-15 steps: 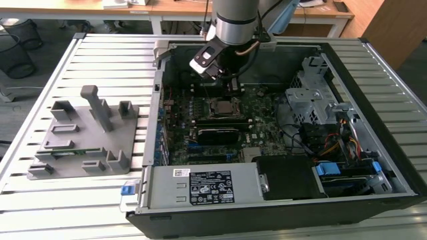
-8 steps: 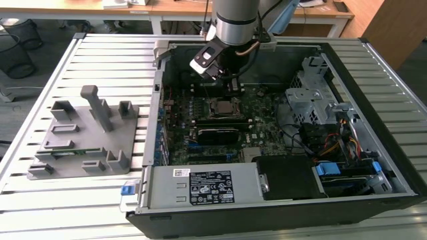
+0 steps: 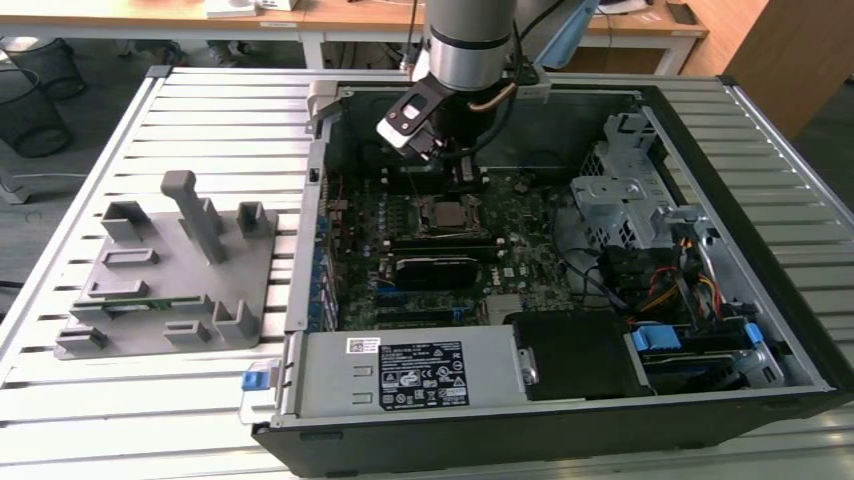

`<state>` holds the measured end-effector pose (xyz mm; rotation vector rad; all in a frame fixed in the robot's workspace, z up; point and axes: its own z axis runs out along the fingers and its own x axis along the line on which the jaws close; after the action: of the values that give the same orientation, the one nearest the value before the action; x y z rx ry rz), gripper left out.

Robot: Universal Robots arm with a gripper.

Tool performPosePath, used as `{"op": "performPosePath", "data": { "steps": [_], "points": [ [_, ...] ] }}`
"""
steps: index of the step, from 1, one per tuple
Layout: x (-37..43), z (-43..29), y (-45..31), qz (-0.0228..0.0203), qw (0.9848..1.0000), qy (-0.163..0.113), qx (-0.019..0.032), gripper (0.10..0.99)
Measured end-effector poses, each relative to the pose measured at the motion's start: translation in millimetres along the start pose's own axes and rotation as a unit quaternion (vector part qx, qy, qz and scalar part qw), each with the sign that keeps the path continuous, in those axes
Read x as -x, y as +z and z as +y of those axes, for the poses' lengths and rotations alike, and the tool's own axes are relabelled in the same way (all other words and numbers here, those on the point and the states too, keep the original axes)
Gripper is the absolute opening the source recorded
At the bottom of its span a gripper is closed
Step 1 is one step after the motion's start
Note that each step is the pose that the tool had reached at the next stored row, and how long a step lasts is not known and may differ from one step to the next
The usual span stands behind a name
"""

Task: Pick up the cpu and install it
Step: 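Close the cpu cover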

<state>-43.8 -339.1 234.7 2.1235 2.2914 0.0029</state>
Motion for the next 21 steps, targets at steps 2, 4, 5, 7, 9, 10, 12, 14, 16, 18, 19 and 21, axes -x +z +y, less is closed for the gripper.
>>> {"op": "performPosePath", "data": {
  "steps": [2, 4, 5, 7, 9, 10, 12, 14, 16, 18, 19, 21],
  "points": [
    [-0.1, -1.2, 0.0, 0.0, 1.0, 0.0, 0.0, 0.106],
    [-0.2, -2.0, 0.0, 0.0, 1.0, 0.0, 0.0, 0.106],
    [-0.2, -2.7, 0.0, 0.0, 1.0, 0.0, 0.0, 0.106],
    [-0.4, -5.4, 0.1, 0.0, 1.0, 0.0, 0.0, 0.106],
    [-0.4, -5.4, 0.1, 0.0, 1.0, 0.0, 0.0, 0.106],
    [-0.4, -4.8, 0.1, 0.0, 1.0, 0.0, 0.0, 0.106],
    [-0.3, -4.7, 0.1, 0.0, 1.0, 0.0, 0.0, 0.106],
    [-0.3, -4.3, 0.1, 0.0, 1.0, 0.0, 0.0, 0.106],
    [-0.3, -3.9, 0.1, 0.0, 1.0, 0.0, 0.0, 0.106],
    [-0.4, -4.8, 0.1, 0.0, 1.0, 0.0, 0.0, 0.106],
    [-0.5, -5.3, 0.1, 0.0, 1.0, 0.0, 0.0, 0.106],
    [-0.5, -6.4, 0.1, 0.0, 1.0, 0.0, 0.0, 0.106]
  ]
}}
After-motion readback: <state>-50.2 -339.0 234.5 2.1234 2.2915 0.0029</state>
